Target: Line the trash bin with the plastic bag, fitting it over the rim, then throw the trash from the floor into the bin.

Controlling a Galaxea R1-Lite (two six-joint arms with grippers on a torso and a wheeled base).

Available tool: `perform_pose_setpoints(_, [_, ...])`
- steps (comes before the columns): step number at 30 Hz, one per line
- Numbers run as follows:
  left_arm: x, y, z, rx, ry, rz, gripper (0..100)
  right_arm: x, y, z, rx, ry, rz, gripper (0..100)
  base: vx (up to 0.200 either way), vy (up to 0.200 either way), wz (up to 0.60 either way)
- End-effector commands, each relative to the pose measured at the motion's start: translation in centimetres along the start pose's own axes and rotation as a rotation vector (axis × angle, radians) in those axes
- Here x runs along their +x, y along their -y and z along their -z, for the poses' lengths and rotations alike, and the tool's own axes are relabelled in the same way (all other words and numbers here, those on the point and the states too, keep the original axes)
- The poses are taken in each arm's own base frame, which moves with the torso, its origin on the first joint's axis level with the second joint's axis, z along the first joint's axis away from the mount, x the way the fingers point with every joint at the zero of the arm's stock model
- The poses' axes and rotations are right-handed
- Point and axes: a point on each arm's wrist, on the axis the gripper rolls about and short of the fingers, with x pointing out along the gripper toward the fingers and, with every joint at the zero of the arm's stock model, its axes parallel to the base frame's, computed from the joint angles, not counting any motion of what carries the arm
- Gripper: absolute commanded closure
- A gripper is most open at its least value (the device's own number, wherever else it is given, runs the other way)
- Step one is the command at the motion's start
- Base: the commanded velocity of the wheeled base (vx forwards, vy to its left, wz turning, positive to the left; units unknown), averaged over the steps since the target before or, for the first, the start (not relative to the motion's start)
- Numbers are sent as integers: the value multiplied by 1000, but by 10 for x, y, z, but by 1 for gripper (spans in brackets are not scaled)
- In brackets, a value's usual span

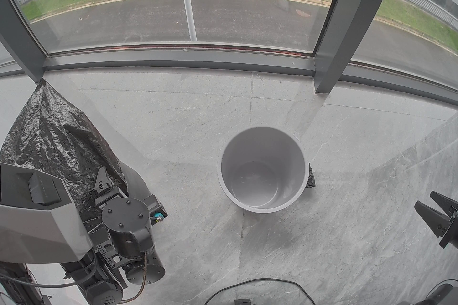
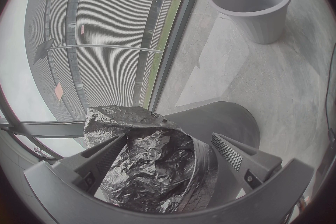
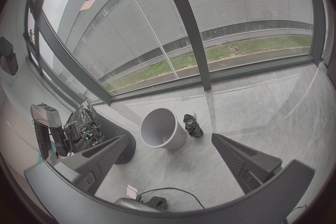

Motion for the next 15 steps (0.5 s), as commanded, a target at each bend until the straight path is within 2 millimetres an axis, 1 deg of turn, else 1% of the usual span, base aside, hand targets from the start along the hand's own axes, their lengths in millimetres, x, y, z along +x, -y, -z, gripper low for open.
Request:
perform_pose_setpoints(1, [-1, -6, 1, -16, 1, -6, 0, 0, 0, 0, 0, -1, -1, 0, 0, 0, 0])
perform_pose_setpoints(5, [-2, -7, 3, -10, -4, -8, 0, 0, 0, 0, 0, -1, -1, 0, 0, 0, 0])
perform_pose_setpoints(9, [-7, -7, 15, 27, -3, 5, 0, 0, 0, 0, 0, -1, -1, 0, 0, 0, 0])
perform_pose_setpoints(12, [-9, -7, 18, 40, -3, 10, 0, 0, 0, 0, 0, -1, -1, 0, 0, 0, 0])
perform_pose_setpoints(15, [-8, -7, 18, 35, -6, 8, 0, 0, 0, 0, 0, -1, -1, 0, 0, 0, 0])
